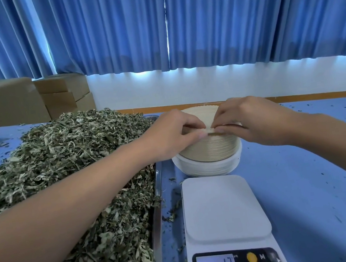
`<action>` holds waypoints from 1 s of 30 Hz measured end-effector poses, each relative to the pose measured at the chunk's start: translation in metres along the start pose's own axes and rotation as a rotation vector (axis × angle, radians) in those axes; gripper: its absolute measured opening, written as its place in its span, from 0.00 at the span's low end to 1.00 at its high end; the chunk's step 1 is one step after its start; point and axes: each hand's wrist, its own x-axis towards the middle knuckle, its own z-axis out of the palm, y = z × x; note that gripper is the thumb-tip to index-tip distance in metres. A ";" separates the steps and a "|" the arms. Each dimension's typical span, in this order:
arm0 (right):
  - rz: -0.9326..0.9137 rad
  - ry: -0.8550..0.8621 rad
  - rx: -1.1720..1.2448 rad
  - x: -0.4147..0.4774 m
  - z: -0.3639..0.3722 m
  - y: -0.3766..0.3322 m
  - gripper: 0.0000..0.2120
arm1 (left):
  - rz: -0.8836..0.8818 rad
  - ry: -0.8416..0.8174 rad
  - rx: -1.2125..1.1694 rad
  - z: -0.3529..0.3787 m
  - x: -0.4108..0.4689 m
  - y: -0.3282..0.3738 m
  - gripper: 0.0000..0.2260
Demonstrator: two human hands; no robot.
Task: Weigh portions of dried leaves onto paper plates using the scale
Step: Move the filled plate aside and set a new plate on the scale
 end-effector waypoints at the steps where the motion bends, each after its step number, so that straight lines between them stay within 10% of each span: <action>1: 0.005 0.043 -0.010 0.000 -0.001 0.000 0.11 | 0.006 0.021 0.015 -0.002 0.001 0.002 0.10; 19: -0.133 0.469 -0.162 -0.070 -0.006 -0.070 0.09 | 0.314 0.227 0.301 -0.016 -0.077 0.074 0.05; 30: -0.053 0.375 0.024 -0.145 0.062 -0.111 0.12 | 0.373 -0.088 0.369 0.043 -0.134 0.070 0.10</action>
